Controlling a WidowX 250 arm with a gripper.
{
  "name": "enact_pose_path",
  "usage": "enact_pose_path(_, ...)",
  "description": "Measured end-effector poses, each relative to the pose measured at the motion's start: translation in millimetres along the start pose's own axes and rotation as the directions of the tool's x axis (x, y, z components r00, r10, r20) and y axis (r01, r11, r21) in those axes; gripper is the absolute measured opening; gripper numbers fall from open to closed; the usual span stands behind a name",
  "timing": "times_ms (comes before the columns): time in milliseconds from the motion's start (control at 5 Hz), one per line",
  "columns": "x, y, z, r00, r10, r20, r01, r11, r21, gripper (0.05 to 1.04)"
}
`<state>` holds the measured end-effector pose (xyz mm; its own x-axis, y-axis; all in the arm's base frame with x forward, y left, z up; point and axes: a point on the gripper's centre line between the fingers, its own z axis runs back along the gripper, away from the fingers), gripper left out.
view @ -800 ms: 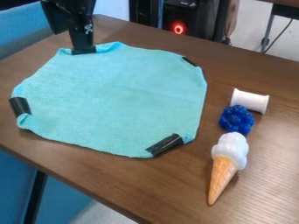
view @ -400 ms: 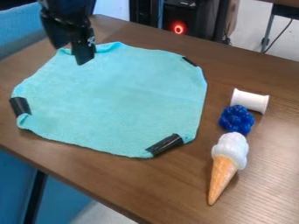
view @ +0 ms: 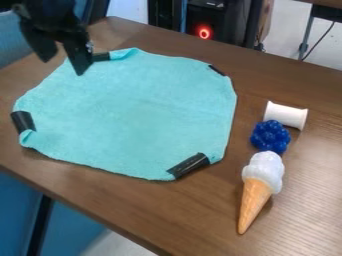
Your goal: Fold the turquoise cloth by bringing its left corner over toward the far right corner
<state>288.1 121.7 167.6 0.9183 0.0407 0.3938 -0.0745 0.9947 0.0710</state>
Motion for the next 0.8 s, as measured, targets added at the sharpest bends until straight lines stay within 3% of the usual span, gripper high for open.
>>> enact_pose_path(200,-17,5,3,0.980,0.192,0.048,-0.193,0.981,0.013,1.000)
enact_pose_path(400,-33,13,4,0.940,0.328,0.092,-0.328,0.945,-0.016,1.000)
enact_pose_path(800,-53,22,-5,0.928,0.347,0.138,-0.343,0.938,-0.055,1.000)
